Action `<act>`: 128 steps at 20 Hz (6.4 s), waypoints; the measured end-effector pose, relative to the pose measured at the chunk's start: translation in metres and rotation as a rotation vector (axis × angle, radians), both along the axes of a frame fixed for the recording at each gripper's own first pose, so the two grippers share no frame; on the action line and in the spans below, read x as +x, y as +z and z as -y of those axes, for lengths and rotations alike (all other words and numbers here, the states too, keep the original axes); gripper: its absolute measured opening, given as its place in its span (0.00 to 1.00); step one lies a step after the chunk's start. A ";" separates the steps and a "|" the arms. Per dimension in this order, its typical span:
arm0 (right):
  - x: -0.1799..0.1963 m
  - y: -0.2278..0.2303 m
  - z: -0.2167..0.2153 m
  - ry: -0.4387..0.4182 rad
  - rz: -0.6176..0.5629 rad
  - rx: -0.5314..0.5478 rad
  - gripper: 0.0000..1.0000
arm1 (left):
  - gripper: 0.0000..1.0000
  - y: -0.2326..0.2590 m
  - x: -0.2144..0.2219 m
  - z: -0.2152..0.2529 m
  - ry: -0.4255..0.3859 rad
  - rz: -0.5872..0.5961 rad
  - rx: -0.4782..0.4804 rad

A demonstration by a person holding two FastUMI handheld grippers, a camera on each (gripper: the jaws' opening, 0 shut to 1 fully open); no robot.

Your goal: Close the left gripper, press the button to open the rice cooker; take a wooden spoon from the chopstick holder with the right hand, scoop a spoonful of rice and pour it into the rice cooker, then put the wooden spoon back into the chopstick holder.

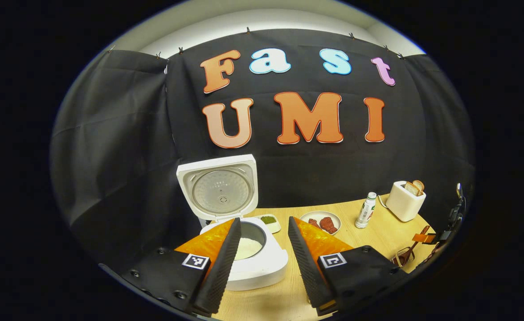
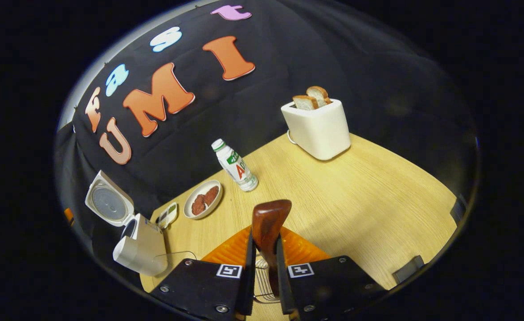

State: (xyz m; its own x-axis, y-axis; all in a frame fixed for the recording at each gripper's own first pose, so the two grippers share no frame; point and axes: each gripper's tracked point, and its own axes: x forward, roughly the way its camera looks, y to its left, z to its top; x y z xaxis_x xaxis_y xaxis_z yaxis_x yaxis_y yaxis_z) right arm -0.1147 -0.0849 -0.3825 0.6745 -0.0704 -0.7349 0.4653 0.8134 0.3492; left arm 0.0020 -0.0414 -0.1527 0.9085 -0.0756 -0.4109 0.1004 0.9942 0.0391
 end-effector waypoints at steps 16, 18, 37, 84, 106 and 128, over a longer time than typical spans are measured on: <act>0.042 0.145 -0.063 0.105 0.238 -0.049 0.11 | 0.92 0.002 0.005 -0.037 0.072 0.063 -0.034; 0.049 0.151 -0.093 0.164 0.262 -0.049 0.11 | 0.93 0.009 0.006 -0.045 0.085 0.098 -0.024; 0.045 0.026 -0.219 0.585 0.174 -0.578 0.11 | 1.00 -0.003 -0.008 -0.140 0.192 0.107 0.052; 0.123 0.129 -0.235 -0.293 0.250 0.948 0.10 | 1.00 -0.015 -0.022 -0.201 0.157 0.085 -0.039; 0.303 0.167 -0.421 0.239 0.249 0.712 0.10 | 1.00 -0.006 -0.115 -0.261 0.591 0.060 0.080; 0.289 0.183 -0.491 0.788 0.525 0.049 0.10 | 1.00 -0.016 -0.136 -0.268 0.636 0.015 0.148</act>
State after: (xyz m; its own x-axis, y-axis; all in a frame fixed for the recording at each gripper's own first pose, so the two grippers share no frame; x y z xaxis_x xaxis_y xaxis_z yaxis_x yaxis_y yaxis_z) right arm 0.1744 0.4056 -0.1995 0.7596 0.5696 -0.3140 -0.4381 0.8049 0.4002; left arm -0.1339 0.2266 -0.1690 0.7633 0.5349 -0.3623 -0.5071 0.8435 0.1769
